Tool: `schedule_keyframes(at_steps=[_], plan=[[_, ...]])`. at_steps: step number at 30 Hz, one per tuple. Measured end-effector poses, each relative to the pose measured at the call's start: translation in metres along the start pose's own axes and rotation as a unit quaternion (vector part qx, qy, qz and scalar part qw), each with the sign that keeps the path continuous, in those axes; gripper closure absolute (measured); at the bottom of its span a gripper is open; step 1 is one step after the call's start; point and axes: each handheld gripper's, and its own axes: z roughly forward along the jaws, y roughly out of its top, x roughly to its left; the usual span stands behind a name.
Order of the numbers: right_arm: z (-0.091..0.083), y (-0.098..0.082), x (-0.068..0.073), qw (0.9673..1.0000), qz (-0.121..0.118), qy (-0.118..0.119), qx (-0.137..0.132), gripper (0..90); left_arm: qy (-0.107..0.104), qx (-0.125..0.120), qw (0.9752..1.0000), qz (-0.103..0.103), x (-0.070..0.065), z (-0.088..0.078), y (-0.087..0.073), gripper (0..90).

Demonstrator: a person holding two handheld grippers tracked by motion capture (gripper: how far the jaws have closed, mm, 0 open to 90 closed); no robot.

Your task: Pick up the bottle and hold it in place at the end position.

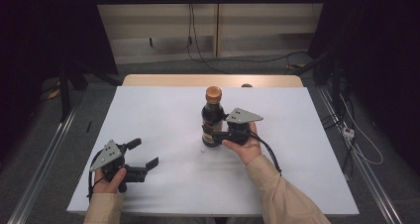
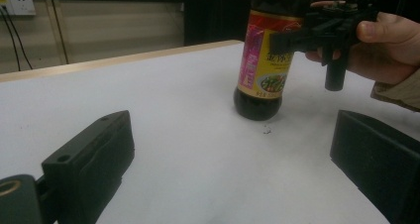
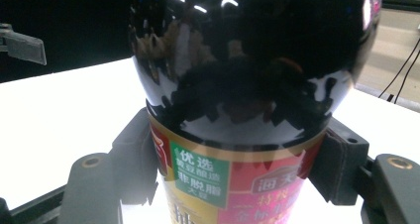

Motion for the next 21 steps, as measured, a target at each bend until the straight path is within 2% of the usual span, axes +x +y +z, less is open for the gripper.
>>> schedule_keyframes(at_steps=[4, 8, 9, 10, 11, 13, 16, 21], plan=[[0.000, 0.000, 0.000, 0.9999, 0.015, -0.003, 0.005, 29.4, -0.001, 0.001, 1.0000, 0.000, 0.000, 0.000, 0.000, 3.1], [-0.004, -0.001, 0.000, 0.9990, 0.038, -0.017, 0.015, 13.4, 0.000, 0.001, 1.0000, -0.002, -0.001, 0.000, 0.000, 3.0], [-0.005, -0.001, -0.001, 0.9986, 0.050, -0.015, 0.009, 11.4, -0.001, 0.001, 1.0000, -0.001, -0.001, 0.001, 0.000, 3.0], [-0.005, -0.001, -0.001, 0.9986, 0.050, -0.015, 0.009, 11.4, -0.001, 0.001, 1.0000, -0.001, -0.001, 0.001, 0.000, 3.0], [-0.009, 0.000, -0.001, 0.9978, 0.064, -0.016, 0.006, 8.6, -0.003, 0.002, 1.0000, 0.001, 0.000, 0.002, 0.000, 3.0], [-0.011, 0.000, 0.000, 0.9977, 0.064, -0.020, 0.008, 7.9, -0.002, 0.003, 1.0000, 0.001, 0.000, 0.002, 0.000, 3.1], [-0.017, 0.006, 0.006, 0.9986, 0.046, -0.024, 0.009, 8.1, -0.002, 0.002, 1.0000, 0.000, 0.000, 0.002, 0.000, 3.1], [-0.024, 0.016, 0.012, 0.9986, 0.047, -0.026, -0.005, 8.5, -0.002, 0.002, 1.0000, 0.001, -0.001, 0.002, 0.000, 3.1]])
